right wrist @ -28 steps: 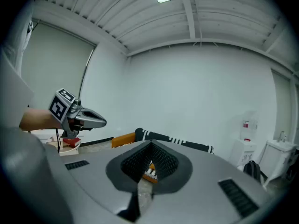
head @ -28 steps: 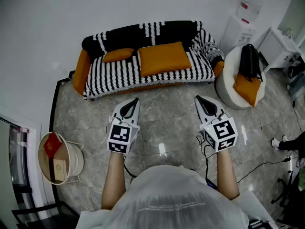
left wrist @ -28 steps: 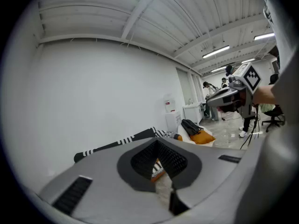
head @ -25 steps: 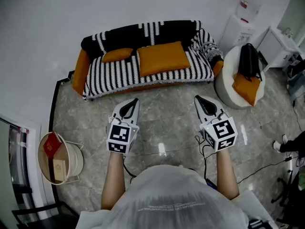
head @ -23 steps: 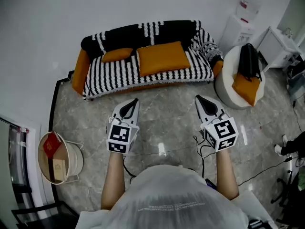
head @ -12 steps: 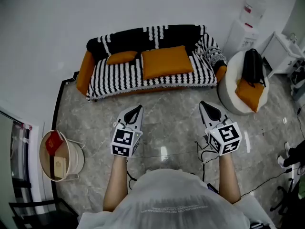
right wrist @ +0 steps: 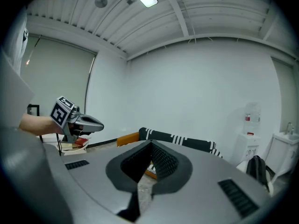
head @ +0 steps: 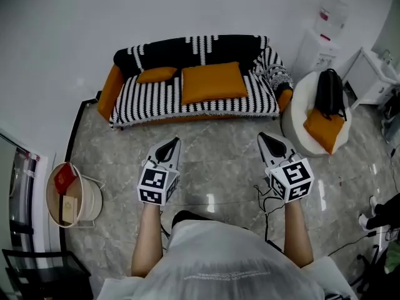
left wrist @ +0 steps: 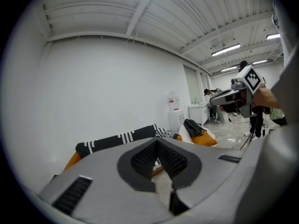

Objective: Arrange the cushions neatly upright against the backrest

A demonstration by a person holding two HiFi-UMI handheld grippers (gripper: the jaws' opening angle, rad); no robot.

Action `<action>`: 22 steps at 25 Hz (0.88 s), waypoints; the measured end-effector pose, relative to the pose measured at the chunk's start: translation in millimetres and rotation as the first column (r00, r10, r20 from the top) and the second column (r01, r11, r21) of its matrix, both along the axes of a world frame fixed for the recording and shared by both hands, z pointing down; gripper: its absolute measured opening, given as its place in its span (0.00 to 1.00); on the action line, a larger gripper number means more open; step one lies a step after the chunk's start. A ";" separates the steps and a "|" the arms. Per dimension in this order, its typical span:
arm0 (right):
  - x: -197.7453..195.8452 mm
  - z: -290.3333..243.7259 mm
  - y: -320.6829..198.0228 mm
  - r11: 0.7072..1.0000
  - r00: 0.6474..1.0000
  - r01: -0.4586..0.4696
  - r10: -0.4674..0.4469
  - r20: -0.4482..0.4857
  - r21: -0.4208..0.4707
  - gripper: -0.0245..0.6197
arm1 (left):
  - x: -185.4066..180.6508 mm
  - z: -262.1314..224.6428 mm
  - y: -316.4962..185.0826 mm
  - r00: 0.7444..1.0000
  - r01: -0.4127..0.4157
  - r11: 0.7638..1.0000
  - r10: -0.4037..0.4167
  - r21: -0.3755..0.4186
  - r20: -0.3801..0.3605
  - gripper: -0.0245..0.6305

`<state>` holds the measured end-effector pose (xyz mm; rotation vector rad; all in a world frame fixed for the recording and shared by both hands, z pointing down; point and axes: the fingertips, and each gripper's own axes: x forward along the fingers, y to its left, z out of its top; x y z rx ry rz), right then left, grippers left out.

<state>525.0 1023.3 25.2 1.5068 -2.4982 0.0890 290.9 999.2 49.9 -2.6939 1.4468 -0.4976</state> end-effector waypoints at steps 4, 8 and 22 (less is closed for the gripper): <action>8.1 -4.2 -2.6 1.000 1.000 0.001 -0.001 -0.004 0.024 0.03 | 12.2 -5.5 1.7 1.000 0.001 1.000 -0.001 0.005 0.004 0.06; 15.5 -6.3 -5.2 0.999 1.000 -0.009 0.008 0.021 0.046 0.03 | 20.8 -2.7 -2.6 1.000 -0.005 1.000 0.005 -0.001 0.011 0.06; 6.0 6.3 -97.1 0.999 0.999 0.017 -0.015 -0.051 0.029 0.03 | 32.6 12.9 -108.6 0.998 -0.058 0.998 0.058 -0.023 -0.004 0.06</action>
